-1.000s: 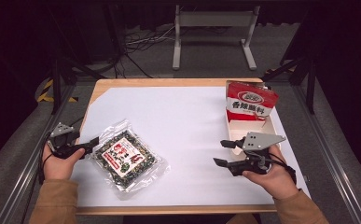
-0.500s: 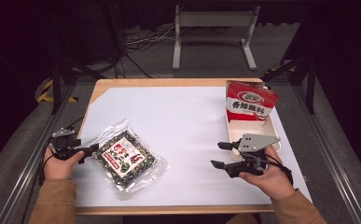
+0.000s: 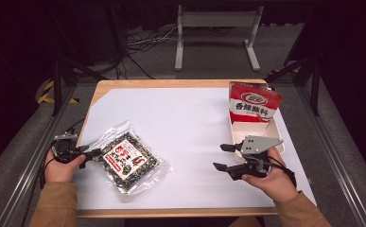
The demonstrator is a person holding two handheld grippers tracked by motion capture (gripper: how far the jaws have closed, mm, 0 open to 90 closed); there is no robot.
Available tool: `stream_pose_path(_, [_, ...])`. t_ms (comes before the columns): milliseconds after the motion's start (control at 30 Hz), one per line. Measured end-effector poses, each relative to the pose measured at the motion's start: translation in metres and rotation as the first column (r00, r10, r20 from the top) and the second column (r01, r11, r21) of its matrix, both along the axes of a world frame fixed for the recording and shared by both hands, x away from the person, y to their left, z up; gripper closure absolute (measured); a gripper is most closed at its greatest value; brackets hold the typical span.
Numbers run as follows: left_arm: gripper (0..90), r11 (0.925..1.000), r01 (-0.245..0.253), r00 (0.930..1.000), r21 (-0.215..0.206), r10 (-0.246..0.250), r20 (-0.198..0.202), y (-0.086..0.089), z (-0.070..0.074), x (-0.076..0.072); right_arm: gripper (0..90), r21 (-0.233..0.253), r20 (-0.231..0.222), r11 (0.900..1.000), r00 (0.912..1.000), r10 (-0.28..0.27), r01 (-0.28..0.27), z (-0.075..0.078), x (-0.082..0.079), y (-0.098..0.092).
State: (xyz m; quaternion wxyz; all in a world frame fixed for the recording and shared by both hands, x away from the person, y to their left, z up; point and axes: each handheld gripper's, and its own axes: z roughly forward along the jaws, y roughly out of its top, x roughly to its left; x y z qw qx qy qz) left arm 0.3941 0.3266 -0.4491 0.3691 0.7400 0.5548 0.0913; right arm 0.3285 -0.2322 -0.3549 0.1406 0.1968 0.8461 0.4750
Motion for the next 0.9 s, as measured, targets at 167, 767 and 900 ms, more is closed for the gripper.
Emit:
stream_pose_path(167, [49.0,1.0,-0.005,1.0,0.004,0.005,-0.008,0.0,0.003,-0.002,34.7,-0.003,0.0,1.0,1.0,0.0,0.0,0.0,0.0,0.0])
stream_pose_path(767, [76.1,0.9985,0.003,0.9992,0.055,-0.005,0.038,-0.012,0.005,-0.011,34.8,-0.007,-0.005,1.0,0.9999,0.015,-0.015,-0.002,0.002,0.007])
stream_pose_path(900, [87.1,0.996,-0.003,0.9992,0.09,-0.001,0.04,-0.012,0.005,-0.012,34.7,-0.006,-0.007,1.0,0.9999,0.014,-0.014,-0.002,0.003,0.007])
